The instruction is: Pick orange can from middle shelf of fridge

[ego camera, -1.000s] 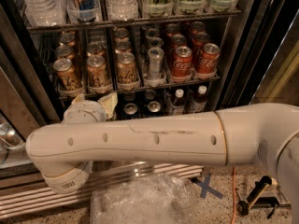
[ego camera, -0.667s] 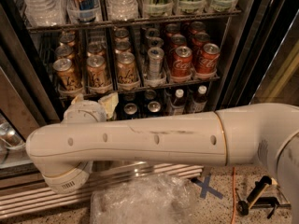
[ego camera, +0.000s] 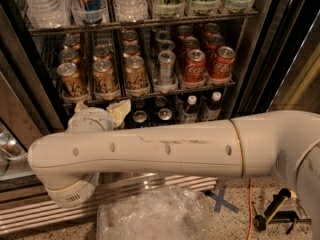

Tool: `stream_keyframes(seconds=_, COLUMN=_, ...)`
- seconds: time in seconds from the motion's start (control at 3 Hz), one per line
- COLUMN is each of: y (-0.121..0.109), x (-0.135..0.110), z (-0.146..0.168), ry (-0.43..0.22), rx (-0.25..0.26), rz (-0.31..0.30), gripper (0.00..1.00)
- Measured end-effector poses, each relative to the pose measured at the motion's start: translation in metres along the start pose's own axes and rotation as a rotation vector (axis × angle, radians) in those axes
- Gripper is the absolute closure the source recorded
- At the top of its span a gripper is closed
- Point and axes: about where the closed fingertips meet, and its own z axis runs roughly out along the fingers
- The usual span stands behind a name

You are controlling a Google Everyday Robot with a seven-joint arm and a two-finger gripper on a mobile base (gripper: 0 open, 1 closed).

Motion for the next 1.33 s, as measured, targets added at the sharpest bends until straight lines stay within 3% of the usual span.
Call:
stream_keyframes(seconds=0.33, y=0.000, x=0.000, z=0.000, ry=0.000, rx=0.000, rz=0.000, gripper=0.19)
stream_keyframes(seconds=0.67, y=0.011, x=-0.011, z=0.008, ry=-0.041, rx=-0.006, rz=-0.004, gripper=0.02)
stream_keyframes(seconds=1.33, y=0.028, x=-0.033, z=0.019, ry=-0.114, rx=-0.013, rz=-0.001, gripper=0.00)
